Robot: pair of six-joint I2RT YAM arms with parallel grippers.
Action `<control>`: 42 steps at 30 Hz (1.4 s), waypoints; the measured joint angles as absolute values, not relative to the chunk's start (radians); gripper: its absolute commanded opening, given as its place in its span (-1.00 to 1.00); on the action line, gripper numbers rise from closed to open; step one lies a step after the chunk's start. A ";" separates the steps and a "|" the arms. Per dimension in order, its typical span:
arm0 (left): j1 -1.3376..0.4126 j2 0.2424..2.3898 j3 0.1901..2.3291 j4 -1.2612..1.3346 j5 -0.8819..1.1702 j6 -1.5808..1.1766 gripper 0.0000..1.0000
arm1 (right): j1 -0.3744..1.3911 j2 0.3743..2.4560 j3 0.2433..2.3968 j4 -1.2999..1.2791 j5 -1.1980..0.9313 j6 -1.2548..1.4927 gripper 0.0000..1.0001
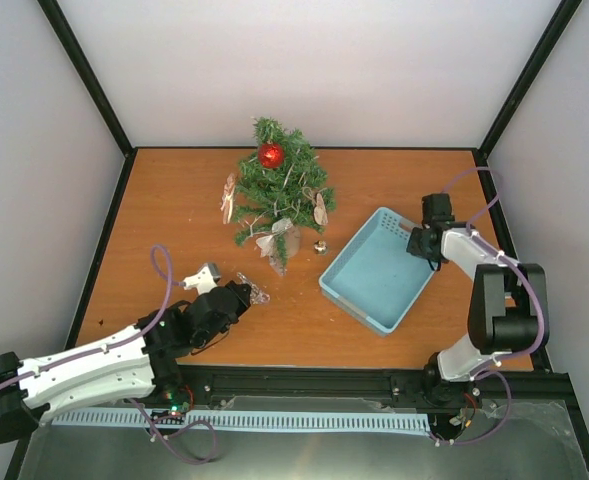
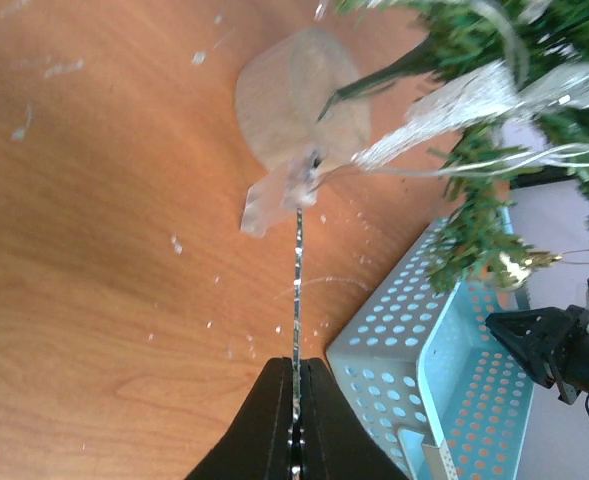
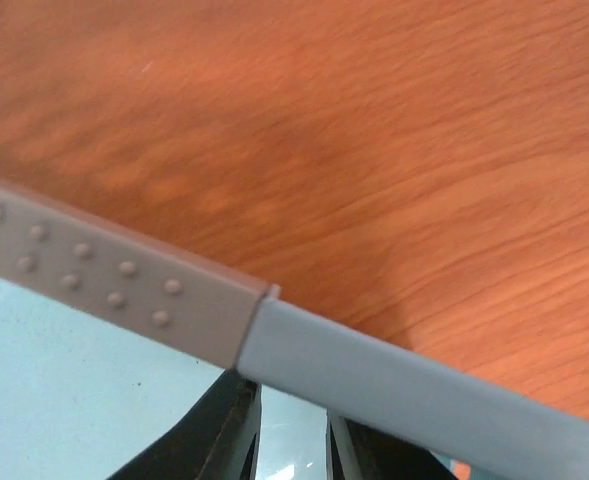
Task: Decorate the small christmas tree
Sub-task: Move the storage box to the center of the board.
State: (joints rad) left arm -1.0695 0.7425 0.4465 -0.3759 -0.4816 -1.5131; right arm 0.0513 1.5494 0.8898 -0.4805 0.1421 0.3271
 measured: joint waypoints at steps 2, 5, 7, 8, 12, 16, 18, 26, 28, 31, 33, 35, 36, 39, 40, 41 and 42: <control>-1.069 0.722 0.450 -0.376 -0.513 -1.478 -0.99 | 0.010 1.579 0.921 -0.478 0.141 0.311 -0.56; -1.063 0.701 0.456 -0.385 -0.557 -1.436 -0.99 | -0.039 1.648 0.986 -0.476 0.138 0.284 -0.56; -1.038 0.685 0.457 -0.387 -0.570 -1.401 -0.99 | -0.069 1.697 1.032 -0.477 0.133 0.268 -0.56; -1.023 0.679 0.458 -0.386 -0.573 -1.385 -0.99 | -0.083 1.720 1.054 -0.477 0.129 0.258 -0.56; -0.950 0.674 0.474 -0.386 -0.582 -1.308 -0.99 | -0.147 1.810 1.142 -0.479 0.119 0.229 -0.56; -0.927 0.683 0.515 -0.390 -0.607 -1.241 -0.98 | -0.212 1.875 1.213 -0.483 0.101 0.217 -0.53; -0.926 0.688 0.533 -0.391 -0.622 -1.217 -0.99 | -0.232 1.908 1.259 -0.487 0.094 0.205 -0.51; -0.925 0.709 0.563 -0.398 -0.667 -1.159 -0.99 | -0.239 2.017 1.436 -0.522 0.098 0.159 -0.50; -0.925 0.710 0.569 -0.397 -0.672 -1.127 -0.99 | -0.239 2.009 1.436 -0.539 0.097 0.155 -0.49; -0.915 0.714 0.589 -0.392 -0.673 -1.060 -0.99 | -0.230 1.960 1.420 -0.562 0.093 0.152 -0.44; -0.897 0.713 0.610 -0.376 -0.665 -0.996 -0.99 | -0.218 1.895 1.402 -0.576 0.090 0.151 -0.40; -0.873 0.705 0.628 -0.345 -0.641 -0.923 -0.99 | -0.194 1.791 1.377 -0.590 0.071 0.149 -0.32; -0.856 0.699 0.635 -0.329 -0.615 -0.885 -0.99 | -0.180 1.735 1.366 -0.589 0.055 0.149 -0.28; -0.792 0.667 0.653 -0.271 -0.505 -0.768 -0.99 | -0.140 1.565 1.314 -0.567 -0.045 0.147 -0.25; -0.780 0.653 0.656 -0.255 -0.474 -0.738 -0.99 | -0.129 1.512 1.291 -0.558 -0.091 0.147 -0.24; -0.769 0.634 0.659 -0.236 -0.432 -0.706 -0.99 | -0.114 1.457 1.267 -0.551 -0.137 0.147 -0.24; -0.763 0.616 0.667 -0.224 -0.395 -0.676 -0.99 | -0.097 1.409 1.245 -0.544 -0.178 0.146 -0.24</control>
